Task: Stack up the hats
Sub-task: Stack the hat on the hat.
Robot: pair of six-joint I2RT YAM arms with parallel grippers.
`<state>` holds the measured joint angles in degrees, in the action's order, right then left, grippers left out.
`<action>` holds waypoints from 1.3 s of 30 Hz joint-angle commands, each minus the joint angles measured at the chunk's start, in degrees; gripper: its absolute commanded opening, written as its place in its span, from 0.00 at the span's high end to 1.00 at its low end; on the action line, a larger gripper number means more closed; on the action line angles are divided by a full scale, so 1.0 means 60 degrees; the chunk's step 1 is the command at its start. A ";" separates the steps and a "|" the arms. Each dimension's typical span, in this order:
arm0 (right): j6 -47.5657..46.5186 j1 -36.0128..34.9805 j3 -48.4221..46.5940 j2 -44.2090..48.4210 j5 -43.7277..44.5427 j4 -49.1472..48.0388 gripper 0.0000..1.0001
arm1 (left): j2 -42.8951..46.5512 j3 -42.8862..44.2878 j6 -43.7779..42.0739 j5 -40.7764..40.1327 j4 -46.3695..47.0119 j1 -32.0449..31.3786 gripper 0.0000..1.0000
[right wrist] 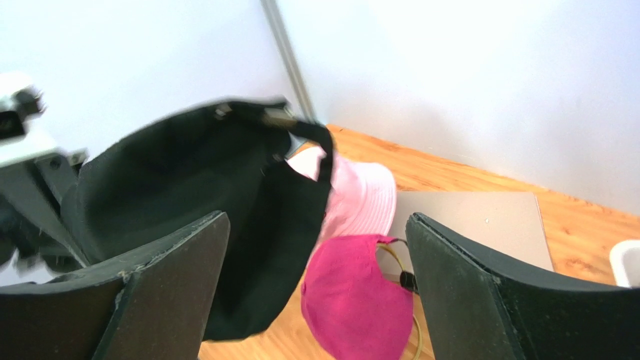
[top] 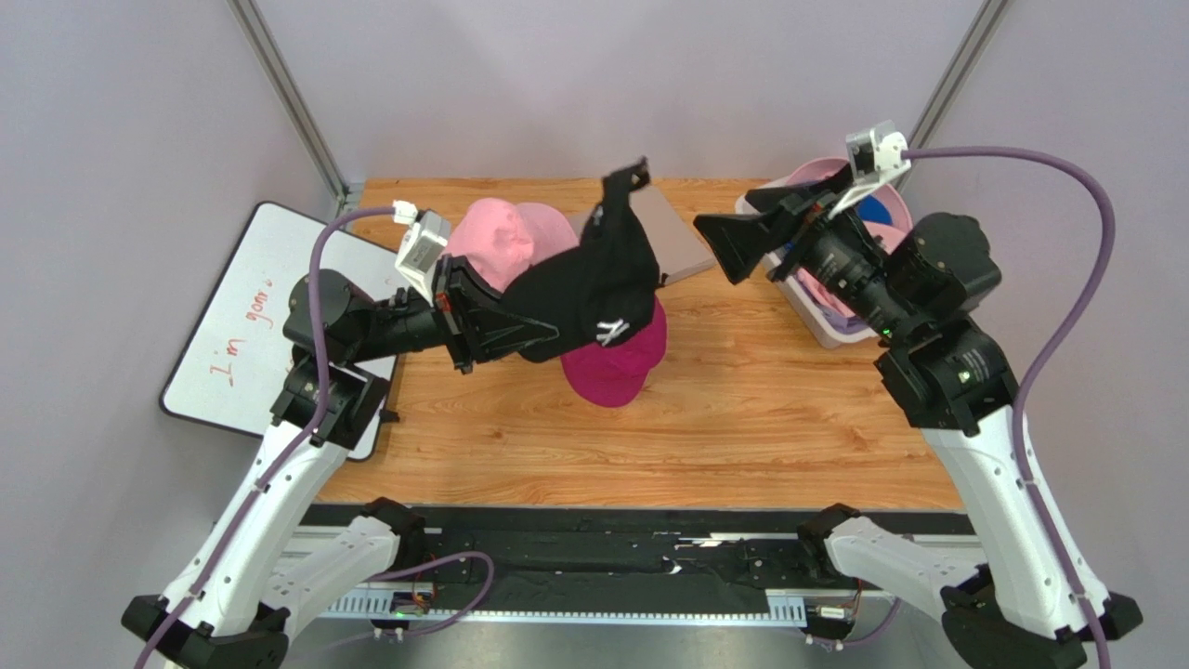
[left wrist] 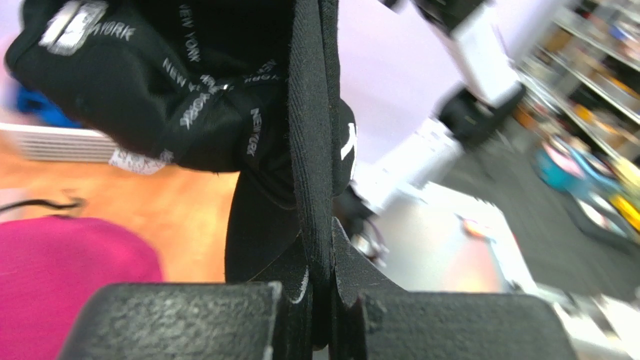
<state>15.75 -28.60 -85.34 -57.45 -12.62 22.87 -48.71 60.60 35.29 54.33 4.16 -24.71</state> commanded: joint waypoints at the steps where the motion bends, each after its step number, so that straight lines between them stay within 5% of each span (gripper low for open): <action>1: -0.1012 0.0590 0.0570 0.0463 -0.3255 -0.0223 0.06 | 0.0090 0.0593 0.0431 0.2794 0.0375 0.0046 1.00; 9: -0.1834 0.0870 0.1463 0.0581 -0.5043 -0.0734 0.10 | 0.0705 -0.0021 0.1984 0.3484 0.1692 0.0046 1.00; 21: -0.0327 0.0856 0.3046 0.0801 -0.7109 -0.4421 0.21 | 0.1233 -0.0314 0.2395 0.3646 0.1869 0.0046 1.00; 27: -0.0119 0.0856 0.3252 0.1151 -0.7330 -0.4590 0.31 | 0.1131 -0.0724 0.2103 0.3223 0.1899 0.0046 1.00; 30: -0.0499 0.0856 0.3164 0.1371 -0.7169 -0.3902 0.42 | 0.1072 -0.0841 0.1868 0.2784 0.1884 0.0046 1.00; 35: -0.1086 0.0855 0.2857 0.1475 -0.6745 -0.2350 0.97 | 0.1028 -0.0930 0.1853 0.2125 0.2235 0.0192 1.00; 39: -0.1656 0.0856 0.2388 0.1474 -0.5955 -0.0915 1.00 | 0.1072 -0.1134 0.1853 0.1450 0.2133 0.0733 1.00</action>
<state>9.78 -23.55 -67.24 -48.80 -52.99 7.88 -42.65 54.57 47.62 69.19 13.56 -23.44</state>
